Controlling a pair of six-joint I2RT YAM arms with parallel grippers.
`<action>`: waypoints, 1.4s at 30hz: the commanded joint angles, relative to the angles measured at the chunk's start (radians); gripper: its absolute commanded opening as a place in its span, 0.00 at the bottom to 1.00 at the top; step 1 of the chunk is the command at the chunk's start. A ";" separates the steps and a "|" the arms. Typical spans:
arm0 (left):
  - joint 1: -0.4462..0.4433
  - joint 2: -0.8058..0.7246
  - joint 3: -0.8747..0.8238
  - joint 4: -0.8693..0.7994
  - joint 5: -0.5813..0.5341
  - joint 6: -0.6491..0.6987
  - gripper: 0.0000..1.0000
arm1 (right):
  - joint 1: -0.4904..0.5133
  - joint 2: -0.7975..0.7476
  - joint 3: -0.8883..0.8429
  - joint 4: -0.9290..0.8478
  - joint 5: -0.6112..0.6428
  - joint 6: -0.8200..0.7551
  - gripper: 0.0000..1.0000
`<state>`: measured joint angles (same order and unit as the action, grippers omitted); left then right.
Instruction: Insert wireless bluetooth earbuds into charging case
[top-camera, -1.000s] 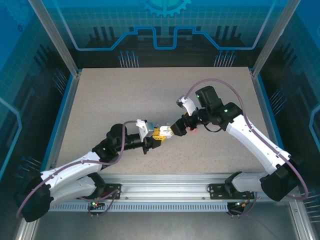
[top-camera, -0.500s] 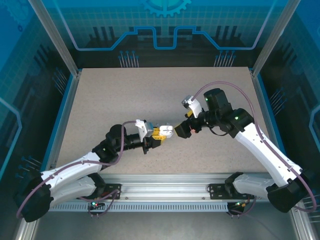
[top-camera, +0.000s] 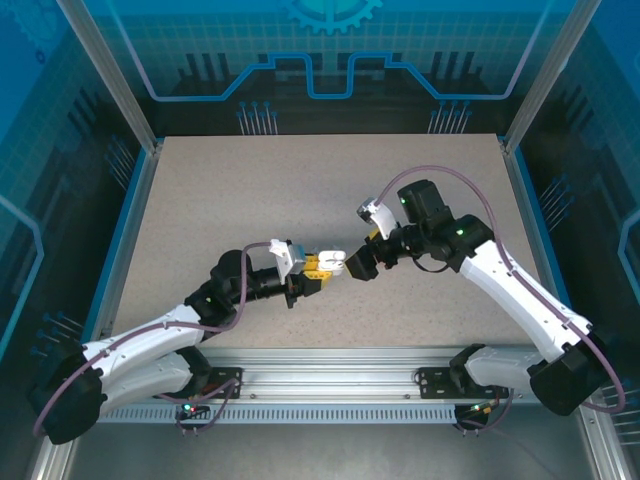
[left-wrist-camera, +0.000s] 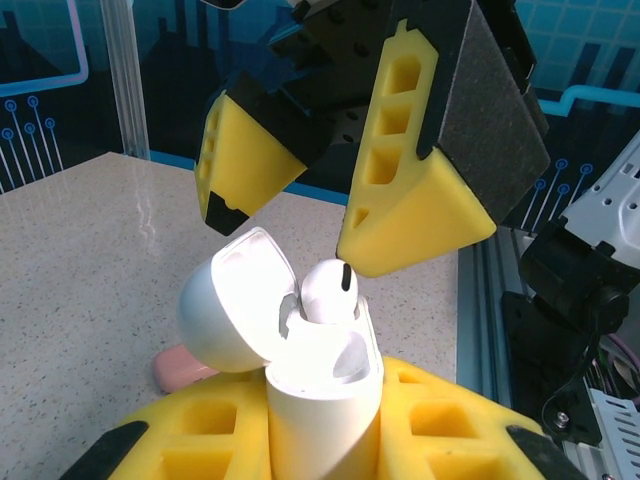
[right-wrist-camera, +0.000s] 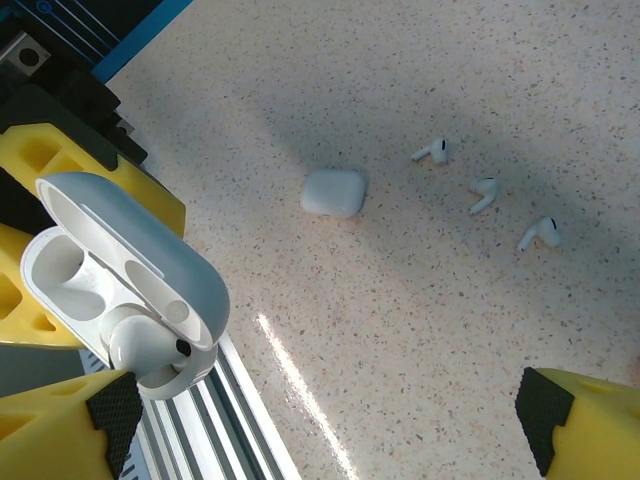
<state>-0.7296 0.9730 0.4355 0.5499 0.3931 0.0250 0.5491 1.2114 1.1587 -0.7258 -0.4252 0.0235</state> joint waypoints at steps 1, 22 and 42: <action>-0.005 -0.020 -0.004 0.032 -0.004 -0.004 0.12 | 0.013 0.007 0.004 0.022 -0.020 0.008 1.00; -0.005 -0.157 -0.071 0.065 -0.146 0.004 0.12 | -0.130 -0.103 -0.183 0.218 0.066 0.266 1.00; -0.005 -0.341 -0.098 -0.065 -0.154 -0.008 0.12 | 0.013 0.684 0.230 0.201 0.178 0.127 0.63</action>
<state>-0.7296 0.6506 0.3447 0.4938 0.2569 0.0250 0.5510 1.8278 1.3399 -0.5209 -0.2420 0.1894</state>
